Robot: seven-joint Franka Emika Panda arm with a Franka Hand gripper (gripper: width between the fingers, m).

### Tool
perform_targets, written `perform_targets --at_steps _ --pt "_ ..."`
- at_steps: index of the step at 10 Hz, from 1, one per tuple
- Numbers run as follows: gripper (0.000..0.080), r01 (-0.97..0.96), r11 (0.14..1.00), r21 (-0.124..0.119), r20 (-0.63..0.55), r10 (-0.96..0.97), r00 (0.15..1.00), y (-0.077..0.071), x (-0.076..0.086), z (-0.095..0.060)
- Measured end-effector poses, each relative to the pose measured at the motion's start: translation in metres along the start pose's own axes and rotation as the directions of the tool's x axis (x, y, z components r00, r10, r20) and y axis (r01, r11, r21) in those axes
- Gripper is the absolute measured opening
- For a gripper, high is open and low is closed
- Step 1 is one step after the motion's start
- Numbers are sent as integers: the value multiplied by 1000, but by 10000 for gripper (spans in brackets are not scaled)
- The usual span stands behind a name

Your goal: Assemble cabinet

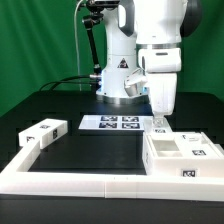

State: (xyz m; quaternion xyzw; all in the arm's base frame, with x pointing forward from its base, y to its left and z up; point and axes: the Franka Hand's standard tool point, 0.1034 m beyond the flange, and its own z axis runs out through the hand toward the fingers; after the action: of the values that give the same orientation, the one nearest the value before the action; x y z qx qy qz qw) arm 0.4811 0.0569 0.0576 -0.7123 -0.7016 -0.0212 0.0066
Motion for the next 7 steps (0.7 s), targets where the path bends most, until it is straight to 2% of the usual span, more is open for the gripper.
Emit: perform_targets --at_steps 4,5,7 --pt "68 4 1000 -1 -2 -4 1000 0 0 1" --pt "68 21 1000 -12 -7 -21 1000 12 -1 1" --pt "68 17 1000 -16 -10 -17 1000 32 -1 1"
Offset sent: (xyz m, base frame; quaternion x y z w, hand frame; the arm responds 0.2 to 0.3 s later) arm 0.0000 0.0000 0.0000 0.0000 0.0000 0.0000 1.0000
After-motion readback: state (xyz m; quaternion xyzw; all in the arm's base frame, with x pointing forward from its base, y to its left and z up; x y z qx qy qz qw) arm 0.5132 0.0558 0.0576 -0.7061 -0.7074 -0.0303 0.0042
